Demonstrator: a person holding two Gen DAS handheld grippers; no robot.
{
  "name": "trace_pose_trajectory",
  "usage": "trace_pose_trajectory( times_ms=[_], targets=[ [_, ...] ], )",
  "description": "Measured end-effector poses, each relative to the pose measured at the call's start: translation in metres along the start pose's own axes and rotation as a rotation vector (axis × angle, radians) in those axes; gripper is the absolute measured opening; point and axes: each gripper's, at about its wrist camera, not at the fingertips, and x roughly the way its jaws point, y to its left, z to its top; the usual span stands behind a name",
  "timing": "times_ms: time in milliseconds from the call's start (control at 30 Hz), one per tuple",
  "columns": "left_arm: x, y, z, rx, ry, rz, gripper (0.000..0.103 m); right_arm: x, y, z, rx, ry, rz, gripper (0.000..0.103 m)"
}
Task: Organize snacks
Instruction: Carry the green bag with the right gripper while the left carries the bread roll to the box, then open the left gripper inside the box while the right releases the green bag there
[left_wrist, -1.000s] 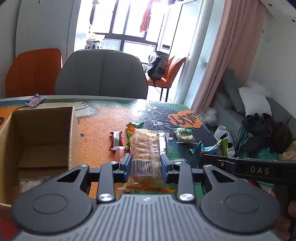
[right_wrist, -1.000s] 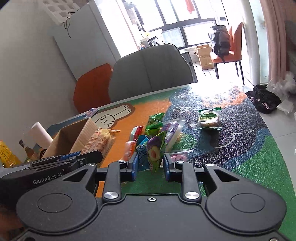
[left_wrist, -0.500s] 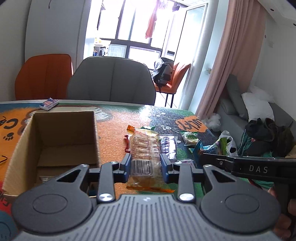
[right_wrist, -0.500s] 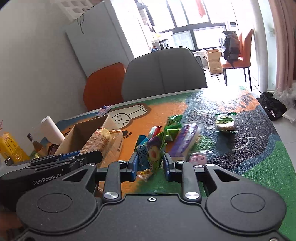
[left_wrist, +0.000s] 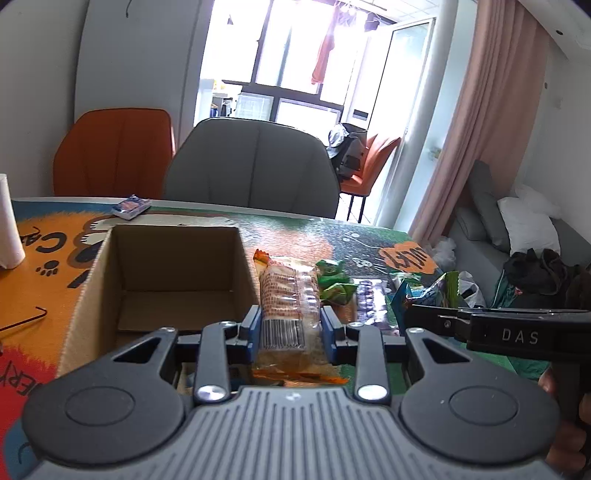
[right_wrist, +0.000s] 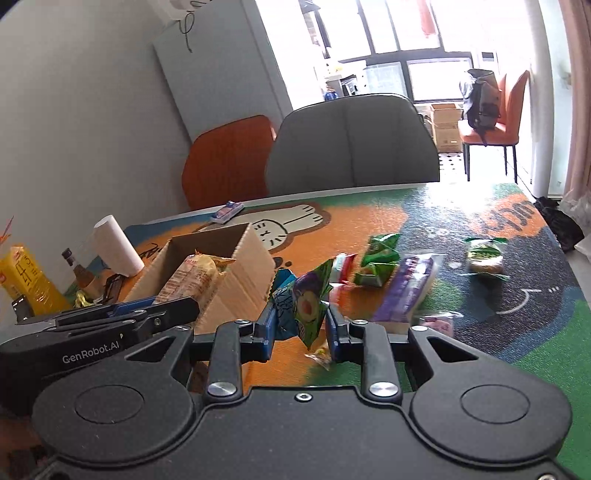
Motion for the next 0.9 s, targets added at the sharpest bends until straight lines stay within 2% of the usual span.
trace_pose_trajectory(
  times_ms=[500,700,900],
  targets=[
    [0.004,0.056,-0.002,-0.087,0.003,0.053,0.032,0.032,0.036,0.008,-0.046,0.028,0.018,0.026],
    [0.011,0.080,0.000,-0.128,0.027,0.070,0.033,0.048,0.050,0.012,-0.056,0.035,0.033,0.026],
    [0.008,0.093,0.002,-0.136,0.010,0.094,0.035,0.062,0.065,0.015,-0.076,0.049,0.058,0.026]
  ],
)
